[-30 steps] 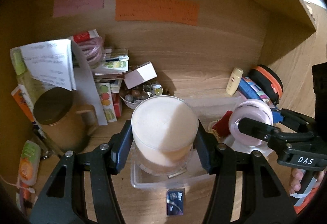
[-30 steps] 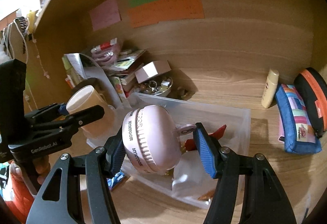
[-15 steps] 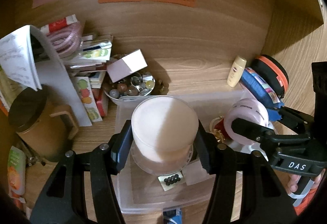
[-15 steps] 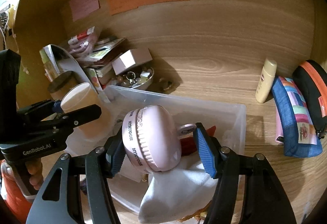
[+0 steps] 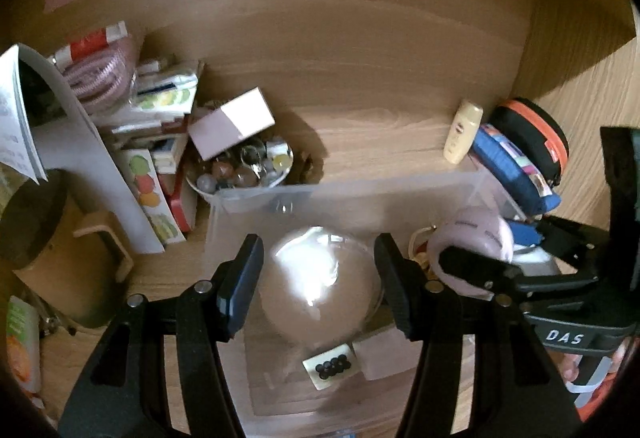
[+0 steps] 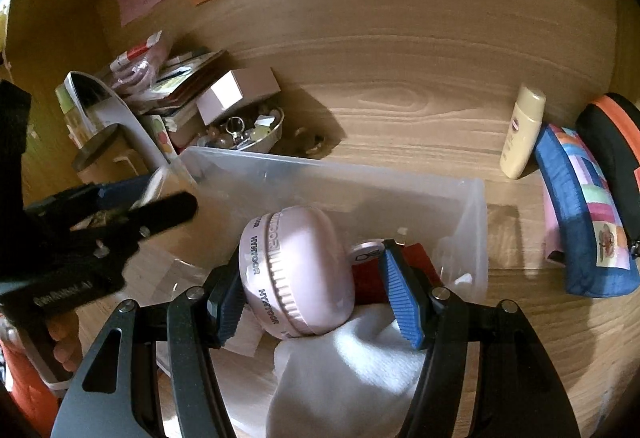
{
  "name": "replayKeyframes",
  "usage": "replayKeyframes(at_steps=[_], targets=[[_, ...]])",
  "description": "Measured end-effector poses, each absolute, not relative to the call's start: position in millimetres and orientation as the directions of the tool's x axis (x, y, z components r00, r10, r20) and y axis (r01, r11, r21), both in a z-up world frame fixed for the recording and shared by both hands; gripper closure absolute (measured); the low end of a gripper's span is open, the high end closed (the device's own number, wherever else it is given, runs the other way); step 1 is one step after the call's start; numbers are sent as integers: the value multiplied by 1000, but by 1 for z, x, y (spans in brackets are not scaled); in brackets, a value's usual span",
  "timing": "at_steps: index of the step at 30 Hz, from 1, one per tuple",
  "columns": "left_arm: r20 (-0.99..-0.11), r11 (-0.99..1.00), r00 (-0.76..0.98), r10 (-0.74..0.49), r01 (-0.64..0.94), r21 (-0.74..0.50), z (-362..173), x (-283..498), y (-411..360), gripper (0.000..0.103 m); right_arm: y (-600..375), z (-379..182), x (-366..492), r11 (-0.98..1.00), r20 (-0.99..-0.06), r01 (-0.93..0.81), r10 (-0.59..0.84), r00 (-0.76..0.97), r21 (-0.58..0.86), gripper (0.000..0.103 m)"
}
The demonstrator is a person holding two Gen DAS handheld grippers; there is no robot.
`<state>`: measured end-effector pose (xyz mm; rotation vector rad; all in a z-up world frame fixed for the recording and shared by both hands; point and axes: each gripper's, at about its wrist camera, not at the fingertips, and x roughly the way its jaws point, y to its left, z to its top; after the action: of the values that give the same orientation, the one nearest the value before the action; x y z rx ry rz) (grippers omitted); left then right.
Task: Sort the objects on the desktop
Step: 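Carry the white cylinder into the box left while the right carries the pink compact, then open both grippers and withdraw them from the clear box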
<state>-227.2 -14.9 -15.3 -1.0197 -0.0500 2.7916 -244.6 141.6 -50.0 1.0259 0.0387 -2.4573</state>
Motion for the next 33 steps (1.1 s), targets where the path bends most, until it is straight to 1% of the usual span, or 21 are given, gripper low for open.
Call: replayKeyframes(at_steps=[9, 12, 16, 22, 23, 25, 26, 29, 33], targets=[[-646, -983, -742, 179, -161, -88, -20, -228, -11, 46, 139, -54, -245, -897, -686, 426, -383, -619, 117, 43], [-646, -982, -741, 182, -166, -86, -20, -227, -10, 46, 137, -54, -244, -893, -691, 435, -387, -610, 117, 41], [-646, -982, -741, 182, -164, -88, -19, -226, -11, 46, 137, -53, -243, -884, -698, 447, -407, -590, 137, 33], [-648, -982, -738, 191, -151, -117, -15, -226, -16, 45, 138, -48, -238, -881, -697, 453, -412, -586, 140, 32], [-646, -981, -738, 194, -148, -125, -14, -224, -17, 43, 138, -46, -236, -881, -695, 452, -410, -591, 136, 32], [-639, -982, -745, 191, -142, -128, -10, -221, -20, 40, 138, -43, -233, -883, -692, 452, -406, -597, 128, 27], [-637, -982, -747, 190, -141, -127, -9, -219, -21, 38, 138, -42, -230, -884, -689, 451, -404, -601, 125, 26], [-633, -981, -750, 193, -144, -128, -6, -214, -24, 37, 140, -37, -225, -887, -688, 447, -398, -607, 119, 26], [-627, -982, -755, 190, -145, -122, -2, -205, -26, 32, 142, -32, -218, -891, -688, 438, -391, -611, 117, 26]])
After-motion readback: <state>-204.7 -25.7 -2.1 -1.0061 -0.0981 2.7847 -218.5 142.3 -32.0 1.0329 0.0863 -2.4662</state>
